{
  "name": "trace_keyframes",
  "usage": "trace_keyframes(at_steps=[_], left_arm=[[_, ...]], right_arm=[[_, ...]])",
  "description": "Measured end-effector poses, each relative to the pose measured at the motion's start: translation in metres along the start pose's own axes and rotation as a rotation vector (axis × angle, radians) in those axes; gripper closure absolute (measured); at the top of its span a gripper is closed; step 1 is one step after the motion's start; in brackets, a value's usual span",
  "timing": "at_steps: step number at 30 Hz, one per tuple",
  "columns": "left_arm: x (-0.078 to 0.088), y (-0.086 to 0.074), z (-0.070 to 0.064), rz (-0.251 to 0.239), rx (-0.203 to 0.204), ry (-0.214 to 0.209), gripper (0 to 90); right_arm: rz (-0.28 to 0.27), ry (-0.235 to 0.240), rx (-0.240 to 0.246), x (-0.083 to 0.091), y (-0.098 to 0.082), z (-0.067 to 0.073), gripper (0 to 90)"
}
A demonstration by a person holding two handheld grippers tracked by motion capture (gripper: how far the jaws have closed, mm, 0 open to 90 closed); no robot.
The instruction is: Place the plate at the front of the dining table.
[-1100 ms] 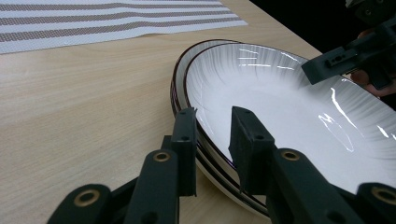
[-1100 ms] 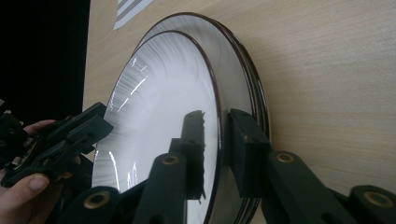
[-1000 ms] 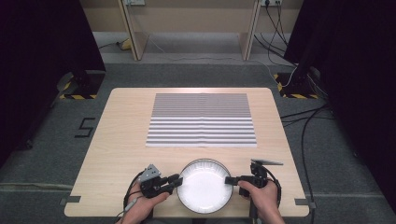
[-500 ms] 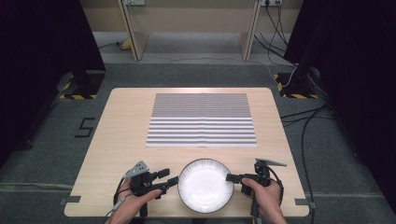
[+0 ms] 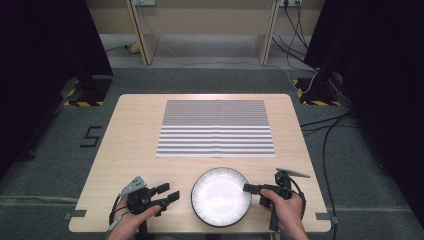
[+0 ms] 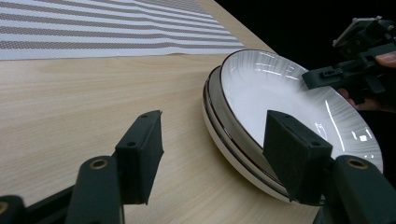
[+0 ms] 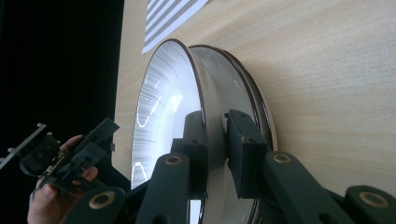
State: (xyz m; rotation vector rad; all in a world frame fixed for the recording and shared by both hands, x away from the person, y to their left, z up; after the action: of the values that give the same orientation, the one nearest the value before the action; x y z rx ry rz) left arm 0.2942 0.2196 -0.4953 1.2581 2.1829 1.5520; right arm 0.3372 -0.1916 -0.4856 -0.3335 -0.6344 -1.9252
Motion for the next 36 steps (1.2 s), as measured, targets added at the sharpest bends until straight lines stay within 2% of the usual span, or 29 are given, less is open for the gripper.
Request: trace_keyframes(at_steps=[7, 36], left_arm=[[0.001, -0.003, 0.003, -0.01, 0.024, 0.001, 37.5], [-0.003, -0.008, 0.005, 0.006, 0.03, 0.004, 37.9]], right_arm=[[-0.019, 0.011, 0.009, 0.004, 0.005, 0.005, 78.1], [-0.077, 0.036, 0.009, 0.006, 0.027, 0.019, 77.0]])
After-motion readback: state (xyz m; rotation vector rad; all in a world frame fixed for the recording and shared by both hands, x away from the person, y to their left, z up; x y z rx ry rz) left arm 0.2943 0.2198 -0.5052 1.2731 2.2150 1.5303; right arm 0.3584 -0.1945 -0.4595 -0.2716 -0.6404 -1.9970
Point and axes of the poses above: each handheld gripper's, and its own axes: x roughly backward along the jaws, y roughly out of its top, z roughly to its left, the point moved 1 cm from there along -x, roughly forward along the jaws, and after that the axes turned 5 degrees about -z, right-handed, at the moved point
